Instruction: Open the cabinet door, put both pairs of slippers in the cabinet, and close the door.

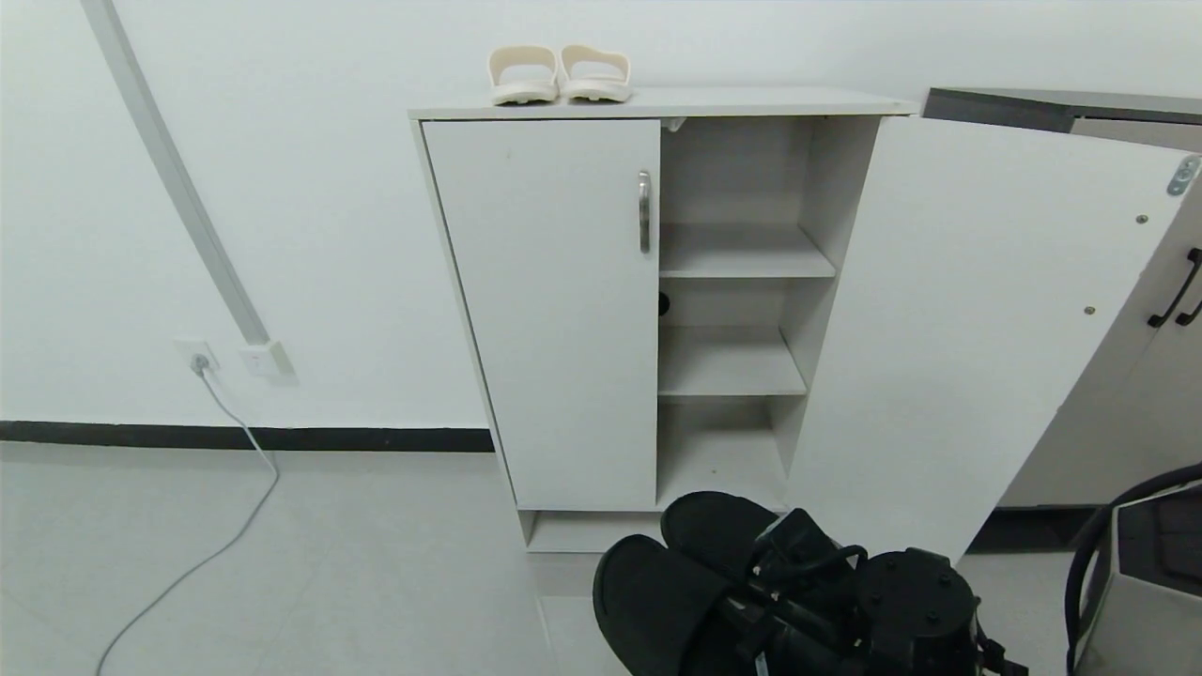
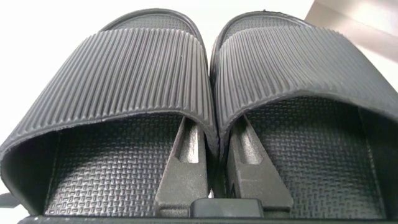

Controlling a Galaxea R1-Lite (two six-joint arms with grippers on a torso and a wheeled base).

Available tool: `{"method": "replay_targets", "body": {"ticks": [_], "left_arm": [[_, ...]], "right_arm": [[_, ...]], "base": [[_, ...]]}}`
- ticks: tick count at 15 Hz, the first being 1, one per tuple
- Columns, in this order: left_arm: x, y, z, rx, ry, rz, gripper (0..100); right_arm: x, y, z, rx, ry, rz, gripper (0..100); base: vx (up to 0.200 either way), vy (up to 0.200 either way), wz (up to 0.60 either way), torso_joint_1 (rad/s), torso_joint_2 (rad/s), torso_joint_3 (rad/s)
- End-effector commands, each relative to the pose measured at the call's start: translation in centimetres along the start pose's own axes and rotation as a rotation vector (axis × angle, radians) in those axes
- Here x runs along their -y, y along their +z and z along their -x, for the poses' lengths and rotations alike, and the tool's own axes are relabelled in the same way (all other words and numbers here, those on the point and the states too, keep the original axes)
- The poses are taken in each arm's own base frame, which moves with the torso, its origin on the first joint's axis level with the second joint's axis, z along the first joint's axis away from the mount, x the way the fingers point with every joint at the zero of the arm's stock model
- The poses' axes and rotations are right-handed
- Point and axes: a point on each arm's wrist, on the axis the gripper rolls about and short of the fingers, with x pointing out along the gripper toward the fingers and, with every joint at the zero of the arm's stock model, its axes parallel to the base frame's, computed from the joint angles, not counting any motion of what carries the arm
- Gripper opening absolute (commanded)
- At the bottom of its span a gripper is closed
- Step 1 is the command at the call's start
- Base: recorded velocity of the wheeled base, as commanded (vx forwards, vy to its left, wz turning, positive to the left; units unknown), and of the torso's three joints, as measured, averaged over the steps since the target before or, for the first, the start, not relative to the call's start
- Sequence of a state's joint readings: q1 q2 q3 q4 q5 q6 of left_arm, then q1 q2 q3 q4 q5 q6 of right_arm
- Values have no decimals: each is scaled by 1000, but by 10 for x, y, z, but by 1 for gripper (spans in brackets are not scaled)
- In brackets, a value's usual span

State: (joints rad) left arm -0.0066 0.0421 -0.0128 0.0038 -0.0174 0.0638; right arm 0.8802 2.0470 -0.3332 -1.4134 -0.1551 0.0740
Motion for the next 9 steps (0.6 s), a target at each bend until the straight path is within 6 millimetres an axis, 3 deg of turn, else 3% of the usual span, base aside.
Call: {"method": "replay_targets", "body": {"ticks": [1, 3, 9], "left_arm": [[1, -4, 2, 32, -21, -14, 0], [1, -4, 2, 33, -21, -8, 0], [1, -4, 2, 33, -18, 3, 0]], "right_arm": [[0, 0, -1, 1, 1, -3, 0], [0, 1, -3, 7, -11, -6, 0], [-8, 38, -60, 84, -395, -116, 0]], "base": [[0, 0, 0, 0, 0, 0], [0, 0, 0, 0, 0, 0], [0, 0, 0, 0, 0, 0]]}}
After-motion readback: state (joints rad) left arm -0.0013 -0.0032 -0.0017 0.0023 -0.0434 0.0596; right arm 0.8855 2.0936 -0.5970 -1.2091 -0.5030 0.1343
